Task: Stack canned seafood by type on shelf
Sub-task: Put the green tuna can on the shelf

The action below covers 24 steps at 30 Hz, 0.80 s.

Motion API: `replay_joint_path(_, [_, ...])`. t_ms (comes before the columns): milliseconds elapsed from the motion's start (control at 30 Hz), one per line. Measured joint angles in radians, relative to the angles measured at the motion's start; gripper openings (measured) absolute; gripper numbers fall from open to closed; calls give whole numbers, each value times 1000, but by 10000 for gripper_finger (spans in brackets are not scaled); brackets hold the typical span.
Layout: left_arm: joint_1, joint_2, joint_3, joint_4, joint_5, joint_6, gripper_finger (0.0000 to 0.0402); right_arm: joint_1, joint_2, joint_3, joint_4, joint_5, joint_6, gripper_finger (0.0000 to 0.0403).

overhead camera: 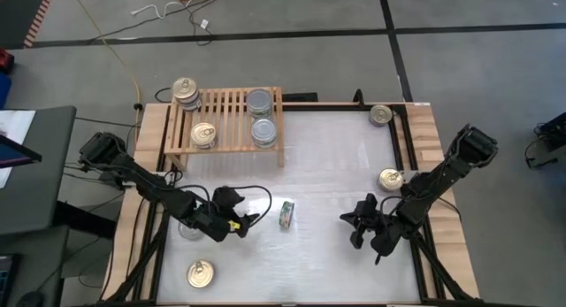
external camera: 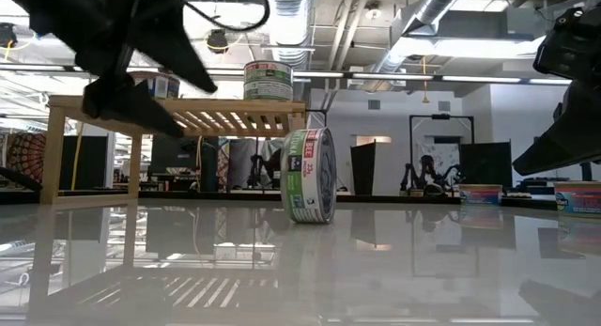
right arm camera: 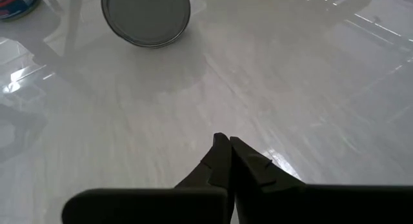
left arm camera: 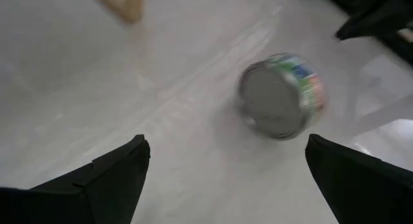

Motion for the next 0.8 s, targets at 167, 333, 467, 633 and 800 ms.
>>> replay_joint_path(167, [3, 18, 30, 188, -35, 154, 398, 0, 0, 0, 0, 0, -1, 30])
replay_joint_path(333, [26, 144, 214, 116, -70, 248, 397, 0, 0, 0, 0, -1, -1, 30])
replay_joint_path(467, [57, 251, 407, -79, -69, 214, 397, 0, 0, 0, 2, -6, 0, 31])
replay_joint_path(633, [94, 377, 609, -290, 8, 102, 397, 0, 1, 0, 0, -21, -1, 31])
replay_joint_path(800, [115, 481, 717, -370, 86, 11, 397, 0, 1, 0, 2, -22, -15, 31])
